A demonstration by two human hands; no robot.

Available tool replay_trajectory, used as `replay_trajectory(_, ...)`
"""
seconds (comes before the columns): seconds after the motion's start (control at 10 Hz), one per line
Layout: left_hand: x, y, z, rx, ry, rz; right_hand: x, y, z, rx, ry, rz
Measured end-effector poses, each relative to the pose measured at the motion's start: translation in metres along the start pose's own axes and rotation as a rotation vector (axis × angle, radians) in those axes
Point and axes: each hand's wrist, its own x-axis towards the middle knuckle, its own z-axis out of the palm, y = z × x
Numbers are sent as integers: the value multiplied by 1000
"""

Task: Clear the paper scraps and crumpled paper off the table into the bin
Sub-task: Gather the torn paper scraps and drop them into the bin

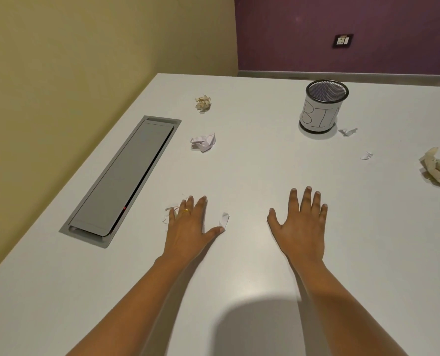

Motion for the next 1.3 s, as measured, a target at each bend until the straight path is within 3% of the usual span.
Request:
replay_trajectory(0.2, -1, -1, 5, -71, -13, 6, 1, 0, -1, 7, 25, -5)
replay_trajectory(0.4, -4, -14, 1, -139, 91, 62, 0, -1, -1, 16, 46, -53)
replay_trajectory(0.6, -3, -18, -4, -194, 145, 69, -15, -28, -1, 271, 59, -335)
replay_trajectory(0.7, -2, -22, -7, -172, 186, 74, -34, -62, 4, 313, -95, -561)
replay_trajectory(0.8, -3, -22, -15, -253, 191, 69, -45, -89, 12, 375, -268, -657)
replay_trajectory(1.0, 0, -21, -25, -336, 244, -5, -49, -110, 12, 496, -366, -473)
replay_trajectory(1.3, 12, -19, -49, -564, 299, -114, -39, -111, -1, 366, -348, -490)
